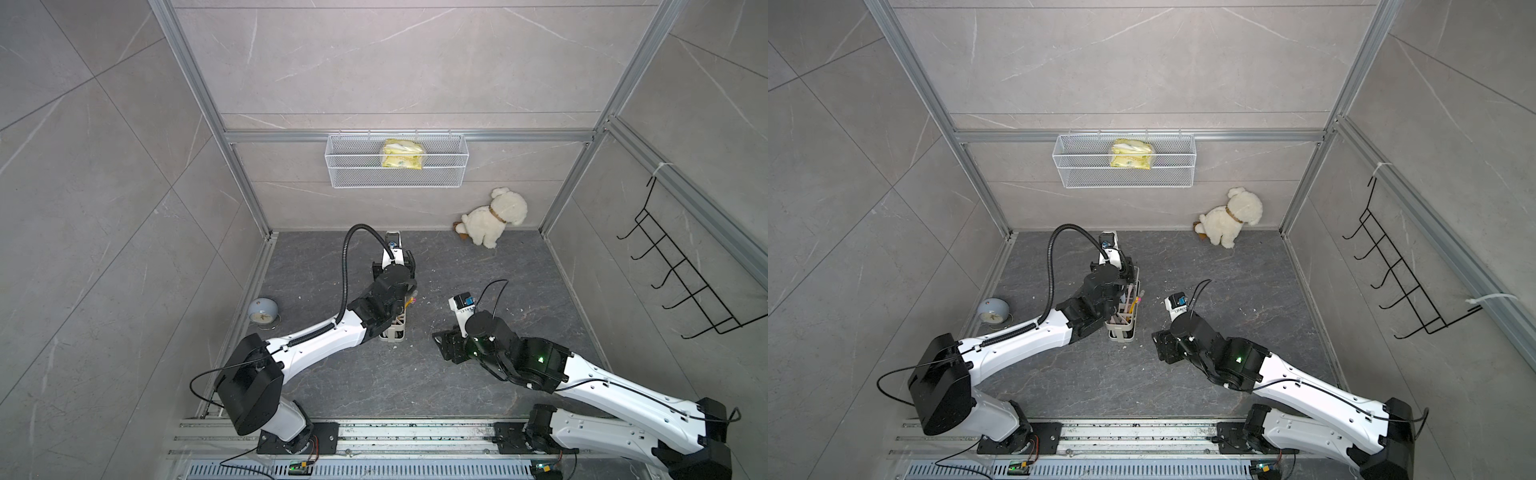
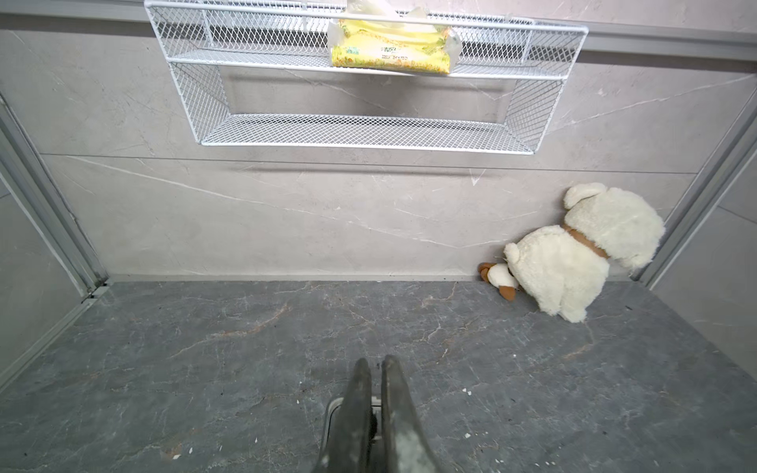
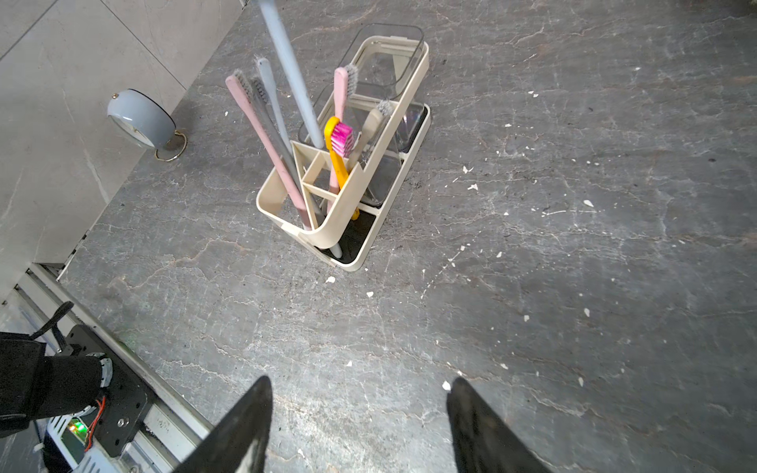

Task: Place the toothbrush into the toothbrush holder
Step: Place the toothbrush in the toothbrush holder.

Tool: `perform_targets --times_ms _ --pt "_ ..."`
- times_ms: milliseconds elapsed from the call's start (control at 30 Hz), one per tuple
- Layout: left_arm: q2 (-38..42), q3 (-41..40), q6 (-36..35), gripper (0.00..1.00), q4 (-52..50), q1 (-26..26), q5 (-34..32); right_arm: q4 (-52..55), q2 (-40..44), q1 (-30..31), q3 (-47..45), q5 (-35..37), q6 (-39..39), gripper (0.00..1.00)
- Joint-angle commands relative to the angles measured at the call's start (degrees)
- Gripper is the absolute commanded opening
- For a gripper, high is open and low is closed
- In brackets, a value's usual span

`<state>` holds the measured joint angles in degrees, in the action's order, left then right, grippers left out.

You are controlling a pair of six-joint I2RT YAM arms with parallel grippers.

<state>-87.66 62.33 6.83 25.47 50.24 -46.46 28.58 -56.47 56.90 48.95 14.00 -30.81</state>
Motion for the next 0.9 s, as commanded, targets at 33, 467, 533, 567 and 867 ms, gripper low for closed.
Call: perform_targets --times_ms 33,467,533,567,867 --pt "-0.6 -0.6 -3.5 0.0 7.9 -0.3 -1.7 0.4 0.0 -0.6 -0.8 1.3 1.5 0.69" --pt "0.5 -6.5 -1.3 0.0 10.0 -0.3 -2.6 -1.0 -0.1 -1.4 -2.0 0.8 1.0 0.69" --pt "1.1 -7.1 -0.9 0.0 10.3 -0.3 -2.8 -0.9 0.0 -1.4 -2.1 0.8 0.9 0.69" --pt "1.7 -7.4 -0.8 0.0 10.2 -0.3 -2.8 -0.9 0.1 -1.4 -2.1 0.9 0.9 0.69" --pt "6.7 -7.0 -3.1 0.0 11.8 -0.3 -0.9 -1.1 0.0 -1.6 -2.5 1.0 0.6 0.69"
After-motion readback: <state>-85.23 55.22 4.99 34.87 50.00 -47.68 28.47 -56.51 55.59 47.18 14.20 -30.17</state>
